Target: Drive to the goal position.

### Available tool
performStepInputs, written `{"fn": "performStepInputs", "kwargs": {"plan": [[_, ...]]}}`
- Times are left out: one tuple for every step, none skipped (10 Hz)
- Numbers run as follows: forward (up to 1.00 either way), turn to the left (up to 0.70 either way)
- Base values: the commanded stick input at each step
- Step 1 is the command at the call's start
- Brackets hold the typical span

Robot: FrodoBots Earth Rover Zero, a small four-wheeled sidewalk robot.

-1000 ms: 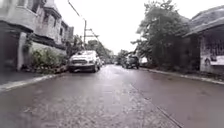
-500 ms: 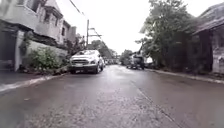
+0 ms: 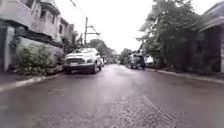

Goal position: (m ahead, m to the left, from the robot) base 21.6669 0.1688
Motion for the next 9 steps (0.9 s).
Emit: {"fn": "performStepInputs", "kwargs": {"plan": [[1.0,0.0],[1.0,0.0],[1.0,0.0],[1.0,0.0],[1.0,0.0],[1.0,0.0],[1.0,0.0],[1.0,0.0],[1.0,0.0]]}}
